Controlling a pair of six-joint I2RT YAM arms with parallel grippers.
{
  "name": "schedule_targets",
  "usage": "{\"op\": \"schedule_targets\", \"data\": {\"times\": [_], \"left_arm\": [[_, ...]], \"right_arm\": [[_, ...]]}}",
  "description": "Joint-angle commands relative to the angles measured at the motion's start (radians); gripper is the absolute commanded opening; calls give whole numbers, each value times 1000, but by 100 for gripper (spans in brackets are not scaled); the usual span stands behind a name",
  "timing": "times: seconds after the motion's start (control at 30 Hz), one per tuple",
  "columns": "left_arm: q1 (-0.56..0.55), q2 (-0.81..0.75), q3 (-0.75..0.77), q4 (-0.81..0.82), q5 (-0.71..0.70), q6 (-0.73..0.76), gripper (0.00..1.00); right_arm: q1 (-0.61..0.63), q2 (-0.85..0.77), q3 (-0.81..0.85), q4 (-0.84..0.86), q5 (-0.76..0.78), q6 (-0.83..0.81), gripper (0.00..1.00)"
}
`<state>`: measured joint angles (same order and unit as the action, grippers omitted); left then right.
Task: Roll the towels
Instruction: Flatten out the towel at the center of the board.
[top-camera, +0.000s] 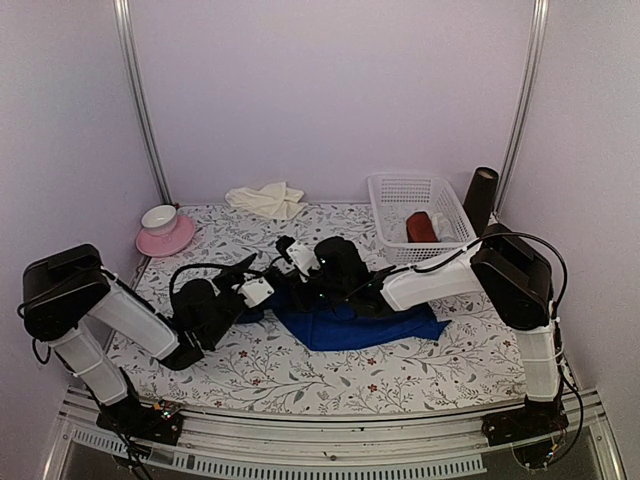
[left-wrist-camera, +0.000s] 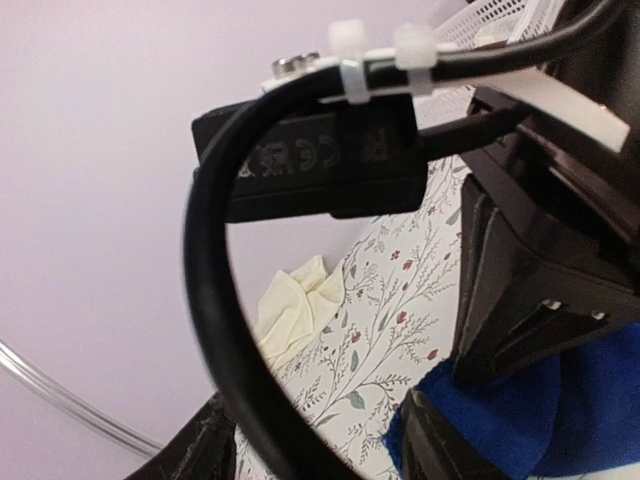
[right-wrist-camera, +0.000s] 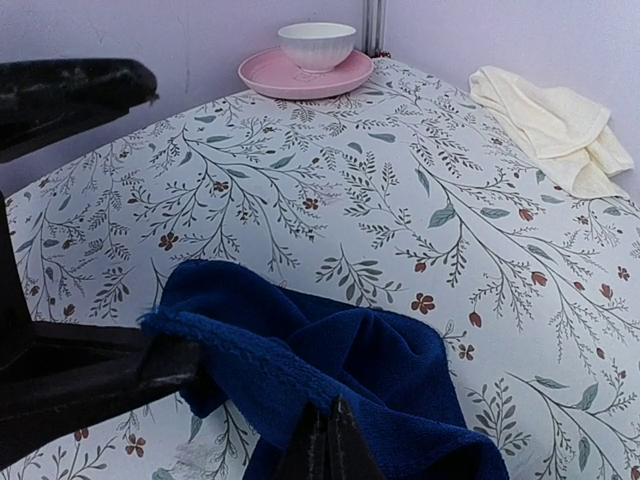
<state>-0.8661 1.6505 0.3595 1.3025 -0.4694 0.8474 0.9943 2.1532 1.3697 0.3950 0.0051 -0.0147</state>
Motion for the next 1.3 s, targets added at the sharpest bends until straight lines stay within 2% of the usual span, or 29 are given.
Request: {"op": "schedule_targets", "data": {"times": [0.0,0.17,0.37,0.5,0.7,0.83,0.9,1.07,1.13,1.23,1.27], "left_arm": [[30,-49,11,-155,77,-73,56],[63,-95,32,-346,179,-125,56],[84,-70,72,-406,156,-140,50],[85,-58,82,-402,141,-138,36],[90,-68,75,-401,143,-143,26],[97,-79,79,-419,152,-148,12],[108,-91,86,-437,159,-151,1],[155,-164,114,-562,245,-201,0],[178,-209,125,-641,304,-215,0],[213,-282,141,-780,405,-229,0],[225,-306,149,-844,434,-237,0]], "right_arm": [[-4,-34,23,-10,-6,6,1],[-4,-38,22,-11,-10,2,1],[-4,-32,28,-11,-18,6,1],[-4,-30,34,-13,-22,7,1],[-4,-29,38,-19,-17,2,1],[-5,-29,39,-20,-12,-3,2],[-4,-29,39,-20,-12,-5,2],[-4,-41,30,-18,-7,-22,2],[-4,-53,22,-18,-3,-34,10],[-4,-85,-1,-18,-3,-64,47],[-4,-99,-12,-21,-4,-74,54]]}}
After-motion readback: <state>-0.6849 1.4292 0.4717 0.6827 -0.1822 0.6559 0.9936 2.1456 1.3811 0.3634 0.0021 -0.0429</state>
